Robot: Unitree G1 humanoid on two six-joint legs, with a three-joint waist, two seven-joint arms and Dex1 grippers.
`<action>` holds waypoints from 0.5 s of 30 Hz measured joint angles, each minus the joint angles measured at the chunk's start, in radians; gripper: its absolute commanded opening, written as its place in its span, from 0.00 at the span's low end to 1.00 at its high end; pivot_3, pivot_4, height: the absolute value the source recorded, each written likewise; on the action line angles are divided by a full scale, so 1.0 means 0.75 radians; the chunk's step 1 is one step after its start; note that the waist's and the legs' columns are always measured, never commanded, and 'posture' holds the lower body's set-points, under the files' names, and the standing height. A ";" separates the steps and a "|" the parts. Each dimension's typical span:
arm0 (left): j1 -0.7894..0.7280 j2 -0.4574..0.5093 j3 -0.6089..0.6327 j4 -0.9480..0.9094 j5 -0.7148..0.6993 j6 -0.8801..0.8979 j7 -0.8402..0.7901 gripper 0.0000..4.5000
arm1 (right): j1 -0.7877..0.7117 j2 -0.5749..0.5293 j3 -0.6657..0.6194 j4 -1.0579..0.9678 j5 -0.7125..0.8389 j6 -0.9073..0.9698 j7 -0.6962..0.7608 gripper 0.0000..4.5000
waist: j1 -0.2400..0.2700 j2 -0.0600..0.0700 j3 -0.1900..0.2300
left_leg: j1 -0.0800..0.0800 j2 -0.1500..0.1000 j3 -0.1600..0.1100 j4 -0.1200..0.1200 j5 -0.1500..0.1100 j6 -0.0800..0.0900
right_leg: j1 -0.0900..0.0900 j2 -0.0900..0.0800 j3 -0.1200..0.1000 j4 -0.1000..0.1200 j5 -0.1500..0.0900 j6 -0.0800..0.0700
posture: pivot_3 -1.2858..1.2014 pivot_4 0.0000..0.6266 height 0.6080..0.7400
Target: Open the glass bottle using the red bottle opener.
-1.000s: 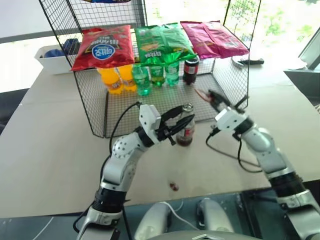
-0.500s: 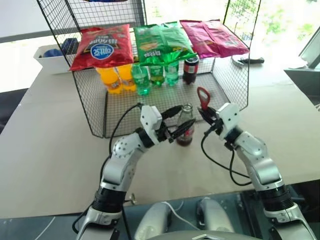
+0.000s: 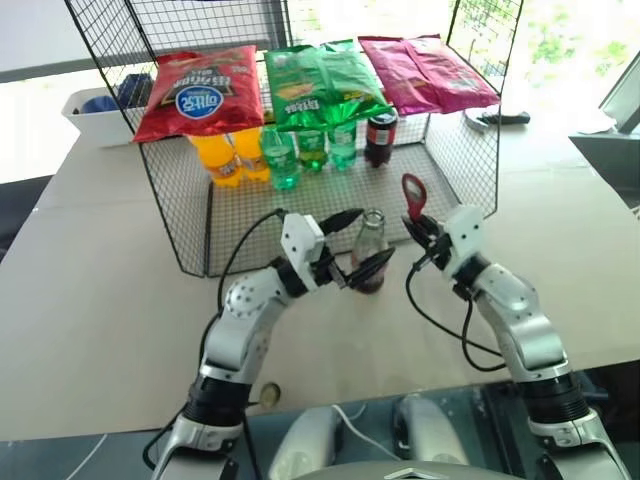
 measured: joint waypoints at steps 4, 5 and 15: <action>0.045 0.046 0.016 -0.078 -0.042 0.043 -0.008 1.00 | 0.073 -0.037 -0.045 -0.050 0.069 0.149 0.020 0.25 | 0.001 0.000 0.000 | -0.007 0.000 -0.001 0.001 0.000 0.000 | -0.006 -0.001 0.000 0.000 0.000 0.000 | 0.52 0.24 0.96; 0.053 0.054 0.024 -0.096 -0.050 0.053 -0.007 1.00 | 0.091 -0.047 -0.054 -0.060 0.080 0.177 0.023 0.34 | 0.001 0.000 0.000 | -0.007 0.000 -0.001 0.001 0.000 0.000 | -0.006 -0.001 0.000 0.000 0.000 0.000 | 0.52 0.24 0.96; 0.215 0.147 0.185 -0.255 -0.114 0.119 0.062 1.00 | 0.175 -0.112 -0.211 -0.127 0.155 0.306 0.024 0.99 | 0.001 0.001 0.000 | -0.007 0.000 0.000 0.001 0.000 0.000 | -0.006 -0.001 0.000 0.001 0.000 0.000 | 0.52 0.24 0.96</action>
